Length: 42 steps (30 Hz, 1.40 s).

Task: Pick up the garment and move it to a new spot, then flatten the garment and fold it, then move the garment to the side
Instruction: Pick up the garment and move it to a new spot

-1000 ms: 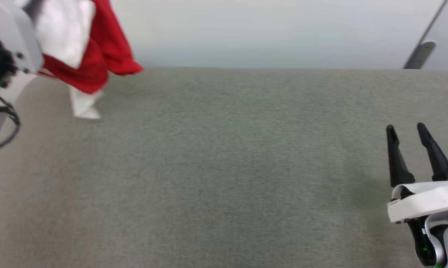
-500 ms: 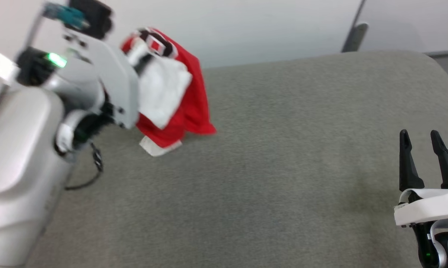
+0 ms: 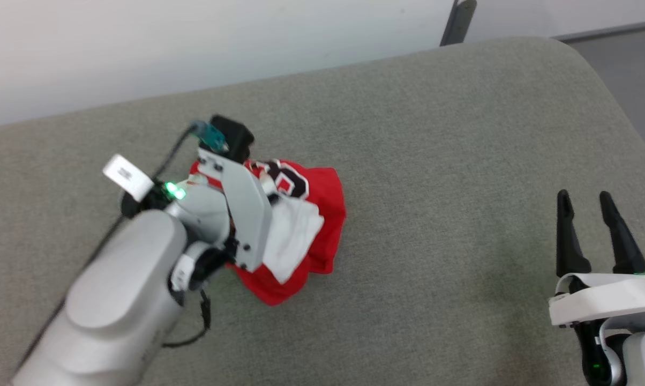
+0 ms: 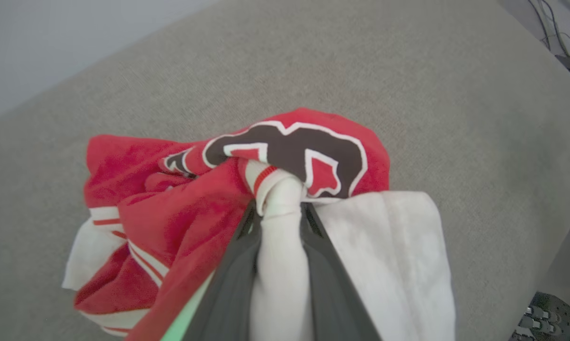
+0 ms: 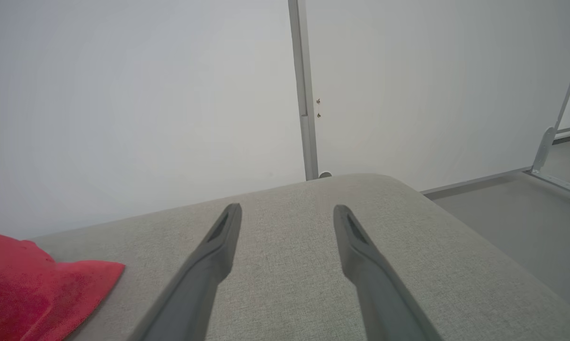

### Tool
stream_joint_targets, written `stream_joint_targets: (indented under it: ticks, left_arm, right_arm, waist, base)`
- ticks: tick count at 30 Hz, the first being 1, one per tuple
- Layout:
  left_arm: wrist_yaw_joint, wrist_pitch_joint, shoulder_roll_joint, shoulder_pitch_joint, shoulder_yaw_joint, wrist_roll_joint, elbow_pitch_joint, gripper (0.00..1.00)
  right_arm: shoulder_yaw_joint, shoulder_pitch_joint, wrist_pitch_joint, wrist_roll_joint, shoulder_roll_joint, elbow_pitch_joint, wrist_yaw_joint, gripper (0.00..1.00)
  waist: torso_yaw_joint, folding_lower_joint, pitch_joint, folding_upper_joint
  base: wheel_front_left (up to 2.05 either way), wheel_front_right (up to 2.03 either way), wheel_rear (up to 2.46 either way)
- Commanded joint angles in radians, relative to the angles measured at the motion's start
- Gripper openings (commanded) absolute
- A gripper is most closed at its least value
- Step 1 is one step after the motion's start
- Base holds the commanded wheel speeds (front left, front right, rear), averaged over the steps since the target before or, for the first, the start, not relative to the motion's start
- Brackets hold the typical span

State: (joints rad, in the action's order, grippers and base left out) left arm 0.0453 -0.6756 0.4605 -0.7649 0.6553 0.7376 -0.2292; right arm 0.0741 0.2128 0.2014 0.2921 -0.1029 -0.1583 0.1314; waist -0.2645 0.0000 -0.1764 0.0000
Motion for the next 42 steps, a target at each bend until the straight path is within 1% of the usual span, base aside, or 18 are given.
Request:
stream_joint_targets:
  ticks: [1, 5, 9, 15, 17, 18, 19, 20, 21, 22, 23, 28, 33, 42]
  left_arm:
    - [0.006, 0.007, -0.019, 0.024, 0.012, -0.001, -0.030, 0.00]
    - [0.008, 0.026, -0.052, 0.043, 0.039, -0.015, -0.115, 0.00]
    - [-0.003, 0.049, -0.083, 0.054, 0.067, -0.027, -0.202, 0.00]
    - [-0.017, 0.043, -0.113, 0.060, 0.118, -0.048, -0.337, 0.00]
    - [-0.028, 0.047, -0.124, 0.059, 0.130, -0.052, -0.371, 0.00]
    - [-0.041, 0.048, -0.130, 0.056, 0.139, -0.056, -0.383, 0.00]
    - [-0.054, 0.053, -0.137, 0.053, 0.144, -0.052, -0.392, 0.05]
    - [-0.063, 0.059, -0.145, 0.048, 0.142, -0.044, -0.399, 0.31]
    - [-0.074, 0.064, -0.149, 0.040, 0.142, -0.043, -0.403, 0.49]
    - [-0.082, 0.071, -0.151, 0.032, 0.142, -0.041, -0.406, 0.88]
    - [-0.089, 0.071, -0.153, 0.025, 0.139, -0.035, -0.406, 1.00]
    - [-0.117, 0.098, -0.140, -0.005, 0.115, -0.013, -0.370, 1.00]
    - [-0.132, 0.162, -0.102, 0.017, 0.093, -0.006, -0.300, 1.00]
    - [-0.096, 0.337, -0.012, 0.135, 0.008, 0.020, -0.176, 1.00]
  right_arm:
    - [-0.009, 0.012, 0.009, 0.005, 0.006, -0.009, -0.001, 1.00]
    - [-0.027, 0.028, 0.019, 0.008, 0.009, -0.025, -0.001, 1.00]
    - [-0.041, 0.045, 0.027, 0.015, 0.008, -0.042, -0.001, 1.00]
    - [-0.058, 0.063, 0.034, 0.019, 0.000, -0.062, -0.001, 1.00]
    - [-0.063, 0.070, 0.037, 0.021, -0.003, -0.068, -0.001, 1.00]
    - [-0.063, 0.068, 0.037, 0.022, -0.005, -0.071, -0.001, 1.00]
    - [-0.064, 0.067, 0.038, 0.022, -0.007, -0.075, -0.001, 1.00]
    - [-0.065, 0.068, 0.038, 0.022, -0.010, -0.078, -0.001, 1.00]
    - [-0.066, 0.068, 0.039, 0.022, -0.013, -0.079, -0.001, 1.00]
    - [-0.067, 0.067, 0.038, 0.021, -0.016, -0.080, -0.001, 1.00]
    - [-0.066, 0.065, 0.037, 0.021, -0.020, -0.082, -0.001, 1.00]
    - [-0.065, 0.041, 0.029, 0.014, -0.037, -0.077, -0.001, 1.00]
    - [-0.060, 0.017, 0.019, 0.009, -0.051, -0.068, -0.001, 1.00]
    - [-0.053, -0.032, 0.002, 0.008, -0.072, -0.059, -0.001, 1.00]
  waist:
    - [-0.019, 0.0000, -0.020, 0.0000]
    - [-0.028, 0.0000, -0.034, 0.0000]
    - [-0.035, 0.0000, -0.043, 0.0000]
    - [-0.034, 0.0000, -0.049, 0.0000]
    - [-0.031, 0.0000, -0.046, 0.0000]
    - [-0.028, 0.0000, -0.043, 0.0000]
    - [-0.024, 0.0000, -0.039, 0.0000]
    - [-0.020, 0.0000, -0.034, 0.0000]
    - [-0.015, 0.0000, -0.027, 0.0000]
    - [-0.010, 0.0000, -0.021, 0.0000]
    - [-0.003, 0.0000, -0.013, 0.0000]
    - [0.035, 0.0000, 0.028, 0.0000]
    - [0.081, 0.0000, 0.073, 0.0000]
    - [0.167, 0.0000, 0.152, 0.0000]
  base:
    - [0.00, 0.00, 0.00]
    - [0.00, 0.00, 0.00]
    - [0.00, 0.00, 0.00]
    - [0.00, 0.00, 0.00]
    - [0.00, 0.00, 0.00]
    - [0.00, 0.00, 0.00]
    - [0.00, 0.00, 0.00]
    - [0.00, 0.00, 0.00]
    - [0.00, 0.00, 0.00]
    - [0.00, 0.00, 0.00]
    - [0.00, 0.00, 0.00]
    - [0.00, 0.00, 0.00]
    - [0.00, 0.00, 0.00]
    - [0.00, 0.00, 0.00]
